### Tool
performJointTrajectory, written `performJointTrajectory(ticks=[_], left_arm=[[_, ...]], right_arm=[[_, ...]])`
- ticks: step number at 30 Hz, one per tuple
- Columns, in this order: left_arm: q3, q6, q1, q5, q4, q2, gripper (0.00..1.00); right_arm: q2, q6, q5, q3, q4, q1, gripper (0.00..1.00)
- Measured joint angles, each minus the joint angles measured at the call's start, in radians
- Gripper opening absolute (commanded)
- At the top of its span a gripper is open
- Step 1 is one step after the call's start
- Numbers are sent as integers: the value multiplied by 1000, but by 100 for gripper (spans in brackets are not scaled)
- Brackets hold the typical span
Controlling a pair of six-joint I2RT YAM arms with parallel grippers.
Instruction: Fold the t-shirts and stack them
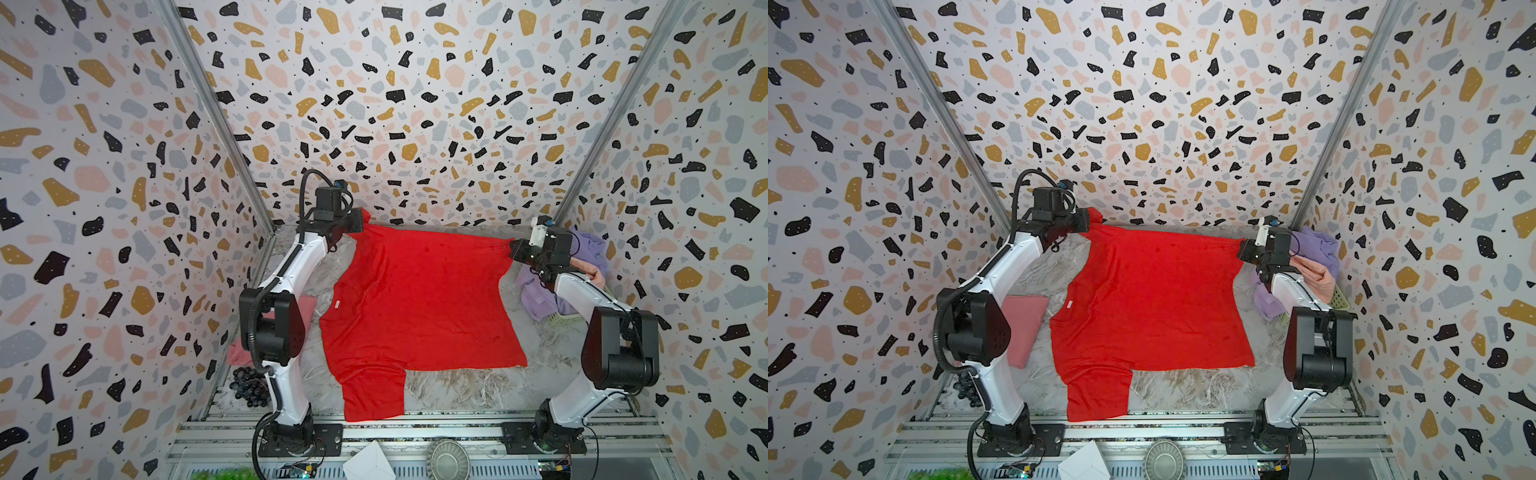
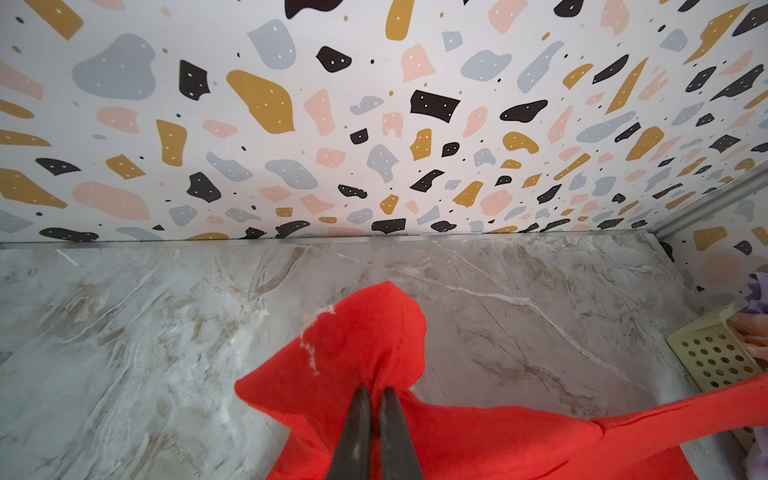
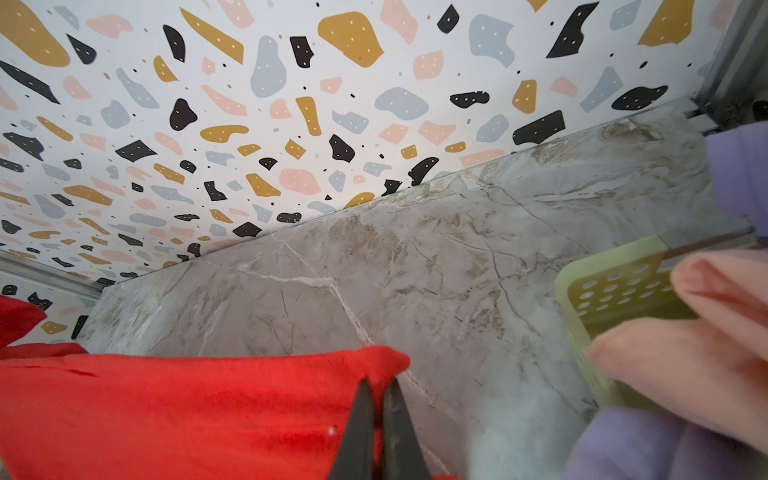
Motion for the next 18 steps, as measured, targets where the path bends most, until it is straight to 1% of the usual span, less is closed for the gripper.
performJointTrajectory(ticks=[5,10,18], left_arm=[[45,6,0,3,-9,70,0],[96,45,3,26,-45,124,0],[108,108,42,80,-79,135,0]], right_arm=[[53,0,-5,2,5,0,0],[67,-1,-4,2,4,0,0],[73,-5,-5,34,7,-1,0]])
